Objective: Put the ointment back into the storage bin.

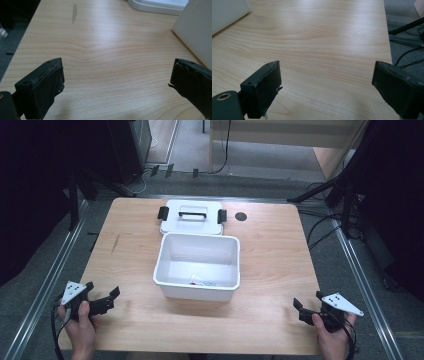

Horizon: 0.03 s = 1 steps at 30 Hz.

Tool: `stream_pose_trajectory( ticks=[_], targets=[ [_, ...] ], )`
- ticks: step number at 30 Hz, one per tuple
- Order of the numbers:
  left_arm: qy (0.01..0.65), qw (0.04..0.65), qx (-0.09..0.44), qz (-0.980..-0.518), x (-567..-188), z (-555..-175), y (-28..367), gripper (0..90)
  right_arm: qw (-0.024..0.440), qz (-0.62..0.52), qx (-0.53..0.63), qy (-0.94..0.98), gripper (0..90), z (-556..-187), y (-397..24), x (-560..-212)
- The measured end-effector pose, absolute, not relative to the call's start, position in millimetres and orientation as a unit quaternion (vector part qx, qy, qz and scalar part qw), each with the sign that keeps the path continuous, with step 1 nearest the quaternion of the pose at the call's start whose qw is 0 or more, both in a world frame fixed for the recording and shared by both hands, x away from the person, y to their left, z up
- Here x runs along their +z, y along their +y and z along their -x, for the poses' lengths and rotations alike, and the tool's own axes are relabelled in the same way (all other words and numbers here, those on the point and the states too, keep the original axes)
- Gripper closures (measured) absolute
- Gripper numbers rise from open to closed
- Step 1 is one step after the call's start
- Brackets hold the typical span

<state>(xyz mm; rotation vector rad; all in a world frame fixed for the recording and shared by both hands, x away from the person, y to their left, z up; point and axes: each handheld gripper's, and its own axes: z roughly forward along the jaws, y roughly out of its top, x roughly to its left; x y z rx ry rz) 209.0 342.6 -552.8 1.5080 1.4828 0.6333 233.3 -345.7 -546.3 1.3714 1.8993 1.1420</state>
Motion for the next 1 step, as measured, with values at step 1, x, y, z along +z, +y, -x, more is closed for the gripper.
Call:
stream_pose_trajectory(
  ticks=[1],
  targets=[
    [0.605,0.46,0.243,-0.603,-552.5,-208.6,346.2,0.0,0.263,-0.508,0.421,0.704,8.6,-233.6,-345.3,-546.3]
  ],
)
